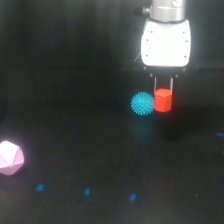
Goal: Pick up the red object from the table
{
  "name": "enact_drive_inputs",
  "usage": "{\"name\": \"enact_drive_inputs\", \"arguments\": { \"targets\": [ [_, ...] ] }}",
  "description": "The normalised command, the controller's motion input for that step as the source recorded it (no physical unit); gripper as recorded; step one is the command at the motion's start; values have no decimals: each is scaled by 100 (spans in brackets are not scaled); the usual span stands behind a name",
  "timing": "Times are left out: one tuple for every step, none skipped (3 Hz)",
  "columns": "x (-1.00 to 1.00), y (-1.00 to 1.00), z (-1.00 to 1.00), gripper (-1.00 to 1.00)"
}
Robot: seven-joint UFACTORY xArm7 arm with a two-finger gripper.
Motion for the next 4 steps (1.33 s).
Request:
{"name": "enact_drive_inputs", "arguments": {
  "targets": [
    [-62, 17, 13, -100],
    [18, 31, 81, -100],
    [1, 2, 34, -94],
    [29, 15, -45, -100]
  ]
}}
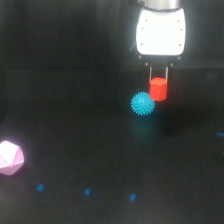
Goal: Pick up the red object from the table
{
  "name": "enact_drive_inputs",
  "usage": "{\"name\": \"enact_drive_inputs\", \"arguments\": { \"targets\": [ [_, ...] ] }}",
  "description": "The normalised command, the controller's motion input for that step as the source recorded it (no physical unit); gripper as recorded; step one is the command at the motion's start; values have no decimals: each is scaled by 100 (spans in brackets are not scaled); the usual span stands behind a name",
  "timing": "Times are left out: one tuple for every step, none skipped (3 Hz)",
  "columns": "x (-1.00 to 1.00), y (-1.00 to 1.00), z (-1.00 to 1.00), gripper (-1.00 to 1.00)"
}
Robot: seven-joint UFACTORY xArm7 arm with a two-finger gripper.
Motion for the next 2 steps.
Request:
{"name": "enact_drive_inputs", "arguments": {
  "targets": [
    [-15, -45, 15, -94],
    [-2, -25, 16, -100]
  ]
}}
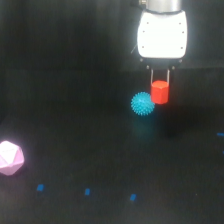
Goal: Pick up the red object from the table
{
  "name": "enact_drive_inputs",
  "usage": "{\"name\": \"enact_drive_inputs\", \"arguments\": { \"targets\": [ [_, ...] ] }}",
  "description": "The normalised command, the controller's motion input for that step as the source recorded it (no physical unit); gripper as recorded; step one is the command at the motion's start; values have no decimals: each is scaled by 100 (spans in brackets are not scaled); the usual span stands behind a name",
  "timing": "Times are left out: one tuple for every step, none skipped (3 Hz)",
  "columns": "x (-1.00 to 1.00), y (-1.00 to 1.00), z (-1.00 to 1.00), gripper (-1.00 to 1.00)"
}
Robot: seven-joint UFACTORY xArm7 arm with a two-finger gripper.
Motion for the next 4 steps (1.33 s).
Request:
{"name": "enact_drive_inputs", "arguments": {
  "targets": [
    [0, -15, 5, -99],
    [-45, -28, 36, -100],
    [-45, -39, 35, -100],
    [-53, 31, 6, -100]
  ]
}}
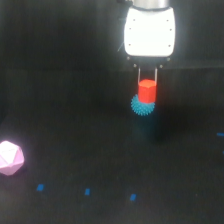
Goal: Pick up the red object from the table
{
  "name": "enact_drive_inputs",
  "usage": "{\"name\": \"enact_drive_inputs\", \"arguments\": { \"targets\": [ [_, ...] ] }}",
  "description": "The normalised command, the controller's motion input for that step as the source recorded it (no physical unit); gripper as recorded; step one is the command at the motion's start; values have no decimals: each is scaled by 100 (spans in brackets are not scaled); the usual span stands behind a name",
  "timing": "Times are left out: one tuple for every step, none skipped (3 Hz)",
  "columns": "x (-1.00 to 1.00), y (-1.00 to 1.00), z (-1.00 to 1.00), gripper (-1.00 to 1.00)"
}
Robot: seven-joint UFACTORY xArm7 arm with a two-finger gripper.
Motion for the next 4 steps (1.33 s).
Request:
{"name": "enact_drive_inputs", "arguments": {
  "targets": [
    [-53, -16, -33, -100],
    [-23, -77, -43, -100],
    [-2, -18, -35, -82],
    [-3, -64, -54, -100]
  ]
}}
